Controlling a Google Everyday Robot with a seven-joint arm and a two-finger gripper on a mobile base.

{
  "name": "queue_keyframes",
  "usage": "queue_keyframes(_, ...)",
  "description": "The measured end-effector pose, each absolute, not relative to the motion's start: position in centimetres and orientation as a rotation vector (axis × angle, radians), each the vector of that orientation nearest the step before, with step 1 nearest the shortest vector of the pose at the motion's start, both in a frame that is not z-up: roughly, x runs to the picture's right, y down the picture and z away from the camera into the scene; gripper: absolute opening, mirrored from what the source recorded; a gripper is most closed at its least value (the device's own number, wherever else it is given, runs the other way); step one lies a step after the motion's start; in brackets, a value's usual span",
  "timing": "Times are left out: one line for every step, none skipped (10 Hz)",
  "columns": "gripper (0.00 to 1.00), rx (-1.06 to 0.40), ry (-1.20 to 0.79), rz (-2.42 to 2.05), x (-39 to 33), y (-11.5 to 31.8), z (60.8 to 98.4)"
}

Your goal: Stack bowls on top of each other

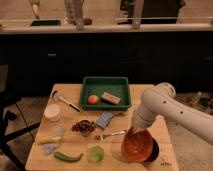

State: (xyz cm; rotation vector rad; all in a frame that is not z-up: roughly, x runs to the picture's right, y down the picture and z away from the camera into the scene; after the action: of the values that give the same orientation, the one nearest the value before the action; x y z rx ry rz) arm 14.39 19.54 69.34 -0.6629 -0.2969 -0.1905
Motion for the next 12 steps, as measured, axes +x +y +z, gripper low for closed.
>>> queue_keyframes(0.04, -0.662, -0.296, -0.188, 14.5, 19.7, 69.2)
queue_keyframes(0.04, -0.661, -0.292, -0.186, 14.5, 19.5, 69.3)
queue_keyframes(0.04, -0.658, -0.284, -0.178, 14.6, 19.2, 69.4)
queue_keyframes(0.04, -0.66, -0.27, -0.167, 15.2, 19.2, 69.4)
queue_keyframes(0.04, -0.67, -0.25, -0.154, 15.8, 19.2, 69.5)
queue_keyframes(0.04, -0.674, -0.236, -0.147, 15.9, 19.1, 69.7)
queue_keyframes(0.04, -0.687, -0.211, -0.13, 16.5, 19.2, 69.9)
queue_keyframes(0.04, -0.696, -0.197, -0.113, 17.0, 19.3, 70.0)
queue_keyframes(0.04, -0.712, -0.181, -0.095, 17.5, 19.5, 70.2)
queue_keyframes(0.04, -0.725, -0.17, -0.085, 17.8, 19.6, 70.5)
queue_keyframes(0.04, -0.752, -0.156, -0.071, 18.1, 19.8, 70.8)
queue_keyframes(0.04, -0.771, -0.148, -0.061, 18.4, 19.9, 70.9)
